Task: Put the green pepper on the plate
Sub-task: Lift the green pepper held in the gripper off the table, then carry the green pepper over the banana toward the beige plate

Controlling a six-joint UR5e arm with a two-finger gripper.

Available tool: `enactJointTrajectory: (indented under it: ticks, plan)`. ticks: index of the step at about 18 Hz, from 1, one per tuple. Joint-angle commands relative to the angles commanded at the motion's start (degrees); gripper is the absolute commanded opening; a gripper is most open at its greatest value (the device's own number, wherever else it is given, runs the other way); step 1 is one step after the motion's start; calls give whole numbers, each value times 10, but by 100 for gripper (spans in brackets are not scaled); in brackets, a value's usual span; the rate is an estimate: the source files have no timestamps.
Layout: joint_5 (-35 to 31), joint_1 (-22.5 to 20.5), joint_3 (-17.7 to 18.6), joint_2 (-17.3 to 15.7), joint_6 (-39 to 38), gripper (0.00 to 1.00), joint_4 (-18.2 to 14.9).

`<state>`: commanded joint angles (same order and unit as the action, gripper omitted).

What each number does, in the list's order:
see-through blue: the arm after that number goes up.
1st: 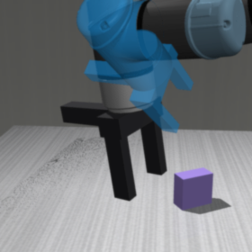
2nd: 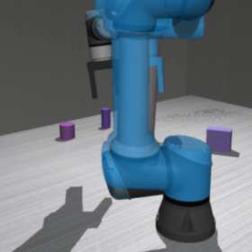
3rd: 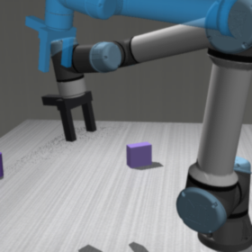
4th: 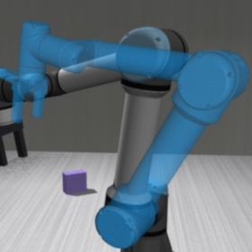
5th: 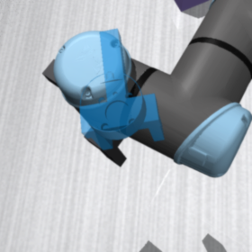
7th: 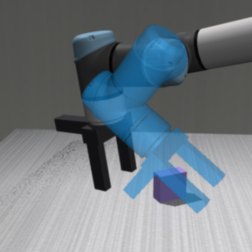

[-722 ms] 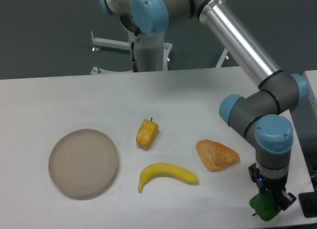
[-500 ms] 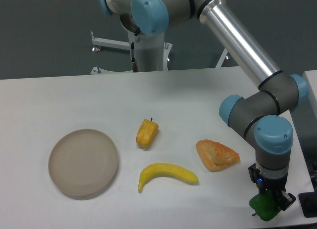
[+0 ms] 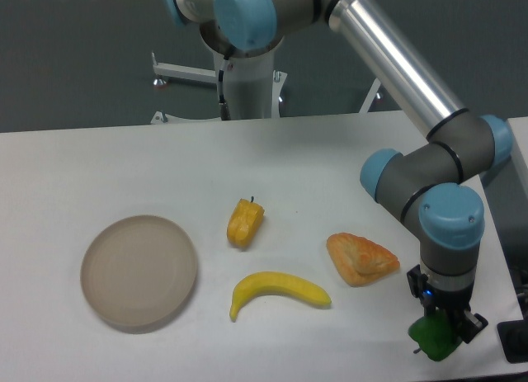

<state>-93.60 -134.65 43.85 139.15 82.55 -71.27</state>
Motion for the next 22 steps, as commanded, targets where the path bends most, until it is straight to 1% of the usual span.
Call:
enactJointTrajectory:
  ticks: [2,5,8,11,12,13,16,17,20,21,22]
  plan:
    - [22,14,28,-32,-40,39,-17]
    - [39,34,87,-85,-108,39,-23]
    - [110,54,137,-126,-198,39,-35]
    - [122,87,193,-165,-271,39,-33]
    - [126,99,207,-174,-291,39,-30]
    - [128,112,212,-180,-314,39,-27]
    - [128,163,212,-185,-408,39,-25]
    - [127,177,212,-186,-436,39,-18]
    - [127,218,217,-186,-519,39,9]
    - [127,225,225,-185,-550,39,25]
    - [127,232,237,-185,-566,38,51]
